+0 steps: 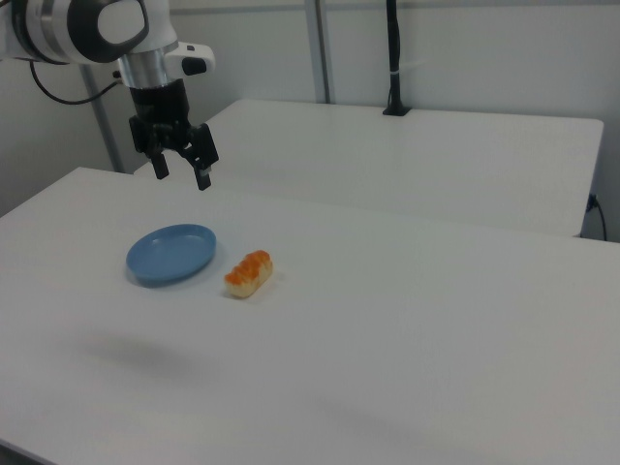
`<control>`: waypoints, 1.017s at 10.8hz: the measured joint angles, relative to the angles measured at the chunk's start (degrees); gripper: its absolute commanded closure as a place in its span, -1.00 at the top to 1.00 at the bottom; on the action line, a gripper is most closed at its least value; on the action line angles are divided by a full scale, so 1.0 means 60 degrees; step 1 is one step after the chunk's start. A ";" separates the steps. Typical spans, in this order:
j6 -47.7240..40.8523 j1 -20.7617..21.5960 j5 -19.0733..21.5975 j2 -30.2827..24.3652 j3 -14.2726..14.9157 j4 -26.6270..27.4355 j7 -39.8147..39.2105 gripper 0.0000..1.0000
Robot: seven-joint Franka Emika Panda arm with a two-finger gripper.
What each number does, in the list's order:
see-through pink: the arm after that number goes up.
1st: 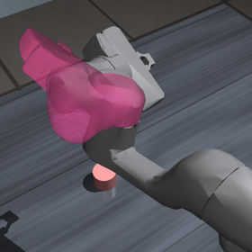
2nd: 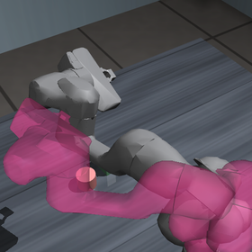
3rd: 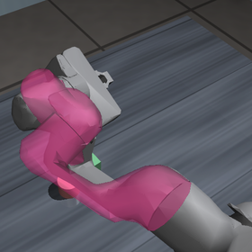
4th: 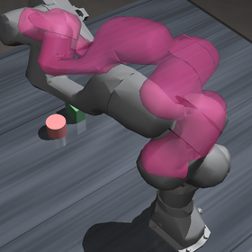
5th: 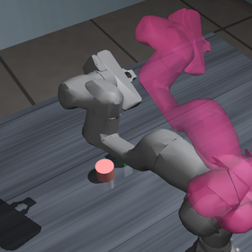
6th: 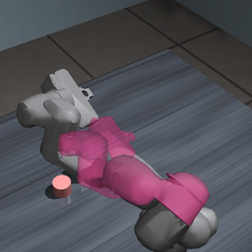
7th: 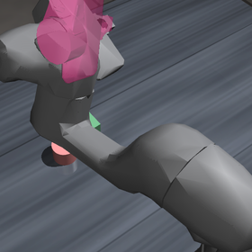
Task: Put the bread on a plate
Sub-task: 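Lower the open gripper toward the orange-glazed bread roll, then descend over the bread roll and close the gripper on it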
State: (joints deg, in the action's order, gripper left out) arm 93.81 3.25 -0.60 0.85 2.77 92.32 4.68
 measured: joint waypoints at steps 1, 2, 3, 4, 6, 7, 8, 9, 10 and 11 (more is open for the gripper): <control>0.0000 0.0000 0.0000 0.0001 0.0000 0.0000 0.0000 1.00; 0.0000 0.0000 0.0000 0.0011 0.0000 0.0001 0.0000 1.00; 0.0000 0.0002 0.0000 0.0058 0.0000 0.0007 -0.0001 1.00; 0.0118 0.0005 0.0000 0.0190 -0.0001 -0.0007 -0.0001 1.00; 0.0700 0.0009 0.0000 0.0709 -0.0002 -0.0070 -0.0001 1.00; 0.1056 0.0013 0.0000 0.1069 -0.0010 -0.0119 -0.0001 1.00; 0.1380 0.0034 0.0000 0.1437 -0.0028 -0.0144 -0.0001 1.00; 0.1766 0.0089 0.0000 0.1865 -0.0045 -0.0154 -0.0001 1.00; 0.2221 0.0136 0.0000 0.2298 -0.0053 -0.0161 -0.0001 1.00; 0.2713 0.0143 0.0000 0.2734 -0.0065 -0.0170 -0.0001 1.00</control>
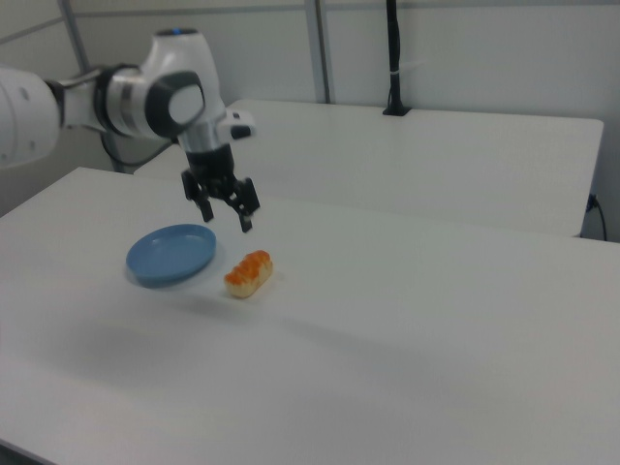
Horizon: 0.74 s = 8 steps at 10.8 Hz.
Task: Put the bread on a plate
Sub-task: 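Descend over the bread roll and close the gripper on it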
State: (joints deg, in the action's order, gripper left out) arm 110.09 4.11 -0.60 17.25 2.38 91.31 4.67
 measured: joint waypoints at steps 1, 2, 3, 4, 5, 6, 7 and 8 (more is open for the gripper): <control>0.0555 -0.0001 0.0000 0.0492 0.0000 -0.0007 0.0000 1.00; 0.0982 -0.0001 -0.0022 0.0957 0.0000 -0.0026 0.0000 1.00; 0.1327 0.0028 -0.0150 0.1356 -0.0006 -0.0071 -0.0004 1.00; 0.1569 0.0123 -0.0307 0.1686 -0.0010 -0.0144 -0.0004 1.00; 0.1708 0.0224 -0.0406 0.1914 -0.0011 -0.0209 -0.0003 1.00; 0.1766 0.0290 -0.0446 0.2076 -0.0011 -0.0278 -0.0002 1.00; 0.1768 0.0304 -0.0448 0.2148 -0.0011 -0.0339 -0.0003 0.99; 0.1836 0.0310 -0.0448 0.2194 -0.0010 -0.0368 0.0014 0.87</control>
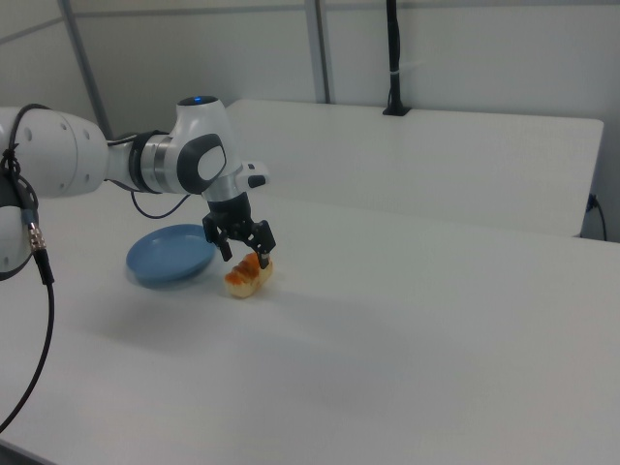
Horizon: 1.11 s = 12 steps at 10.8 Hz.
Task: Put the bread on a plate
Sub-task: 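Descend over the bread roll and close the gripper on it, then lift the bread roll and carry it over the blue plate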
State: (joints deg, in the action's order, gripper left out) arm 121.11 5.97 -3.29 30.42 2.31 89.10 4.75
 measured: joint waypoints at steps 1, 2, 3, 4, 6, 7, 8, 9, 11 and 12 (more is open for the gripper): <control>0.0261 0.0024 0.0000 0.0067 0.0000 -0.0004 0.0111 0.68; 0.0397 0.0050 -0.0106 0.0156 0.0000 -0.0004 0.0197 0.51; 0.0463 0.0059 -0.0275 0.0252 0.0000 -0.0005 0.0237 0.33; 0.0509 0.0057 -0.0360 0.0337 0.0000 -0.0006 0.0240 0.28; 0.0530 0.0053 -0.0405 0.0394 0.0001 -0.0020 0.0241 -0.07; 0.0530 0.0053 -0.0414 0.0394 0.0001 -0.0038 0.0239 -0.07; 0.0530 0.0057 -0.0430 0.0394 0.0001 -0.0041 0.0234 -0.07; 0.0524 0.0060 -0.0435 0.0386 0.0001 -0.0071 0.0235 -0.07; 0.0335 0.0164 -0.0435 0.0236 -0.0015 -0.0225 0.0240 -0.07; 0.0109 0.0395 -0.0434 0.0100 -0.0023 -0.0444 0.0491 -0.07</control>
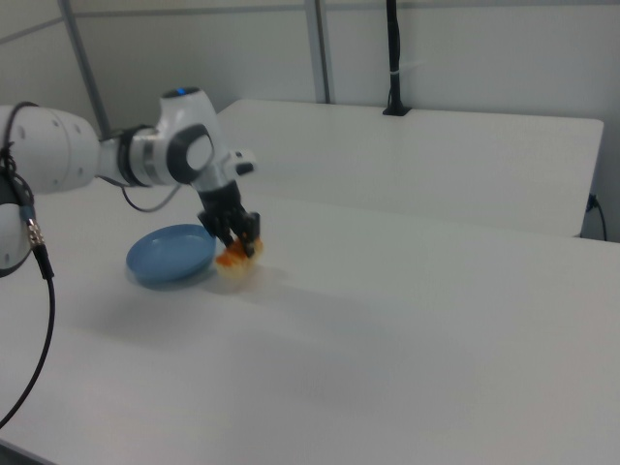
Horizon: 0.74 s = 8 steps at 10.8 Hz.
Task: Put the bread on a plate
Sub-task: 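Lift the bread roll and carry it over the blue plate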
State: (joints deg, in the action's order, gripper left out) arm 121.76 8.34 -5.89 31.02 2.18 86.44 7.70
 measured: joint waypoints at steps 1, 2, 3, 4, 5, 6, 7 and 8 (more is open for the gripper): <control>-0.0387 0.0287 0.0000 -0.0119 -0.0006 -0.0321 0.0379 -0.06; -0.0648 0.0572 0.0000 -0.0206 -0.0014 -0.0597 0.0740 -0.06; -0.0693 0.0800 0.0000 -0.0234 -0.0019 -0.0760 0.1022 -0.05; -0.0693 0.1042 0.0000 -0.0215 -0.0029 -0.0840 0.1311 -0.01; -0.0693 0.1335 0.0000 -0.0124 -0.0037 -0.0883 0.1652 0.02; -0.0693 0.1621 0.0000 0.0045 -0.0039 -0.0929 0.1962 0.03; -0.0690 0.1830 0.0000 0.0230 -0.0040 -0.0990 0.2193 0.09; -0.0585 0.1980 0.0000 0.0419 -0.0039 -0.1047 0.2414 0.24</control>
State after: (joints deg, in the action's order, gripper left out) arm 118.25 20.22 -5.89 33.53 1.94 80.15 22.18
